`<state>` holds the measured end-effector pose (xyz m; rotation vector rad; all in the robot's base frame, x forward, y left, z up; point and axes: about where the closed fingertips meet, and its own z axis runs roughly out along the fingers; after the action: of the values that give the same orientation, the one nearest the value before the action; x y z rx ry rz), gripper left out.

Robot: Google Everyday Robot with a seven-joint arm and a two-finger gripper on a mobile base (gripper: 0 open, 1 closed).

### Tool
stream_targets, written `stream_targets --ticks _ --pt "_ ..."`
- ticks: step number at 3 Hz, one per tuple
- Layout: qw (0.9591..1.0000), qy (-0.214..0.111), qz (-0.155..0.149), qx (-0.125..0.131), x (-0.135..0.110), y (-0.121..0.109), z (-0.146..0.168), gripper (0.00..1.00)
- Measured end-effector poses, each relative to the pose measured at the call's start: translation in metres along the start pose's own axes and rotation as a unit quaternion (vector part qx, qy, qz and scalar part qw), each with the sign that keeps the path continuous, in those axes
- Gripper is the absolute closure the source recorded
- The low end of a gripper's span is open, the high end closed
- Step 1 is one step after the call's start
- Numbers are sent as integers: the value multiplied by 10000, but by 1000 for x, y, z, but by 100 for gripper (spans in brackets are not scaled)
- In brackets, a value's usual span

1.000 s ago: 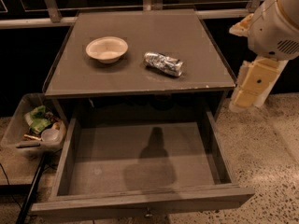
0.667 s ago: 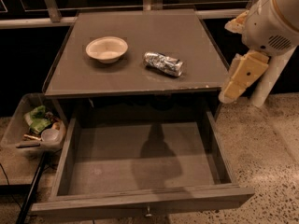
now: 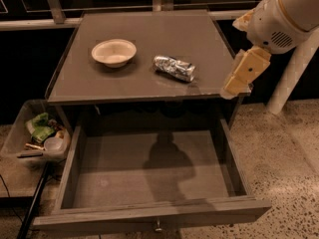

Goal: Place redbull can into top drawer

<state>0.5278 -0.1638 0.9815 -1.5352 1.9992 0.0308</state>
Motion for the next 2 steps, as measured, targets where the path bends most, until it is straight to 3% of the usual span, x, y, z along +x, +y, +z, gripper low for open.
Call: stream_targets --ticks 2 --pt "9981 -474 -297 -267 -28 -14 65 0"
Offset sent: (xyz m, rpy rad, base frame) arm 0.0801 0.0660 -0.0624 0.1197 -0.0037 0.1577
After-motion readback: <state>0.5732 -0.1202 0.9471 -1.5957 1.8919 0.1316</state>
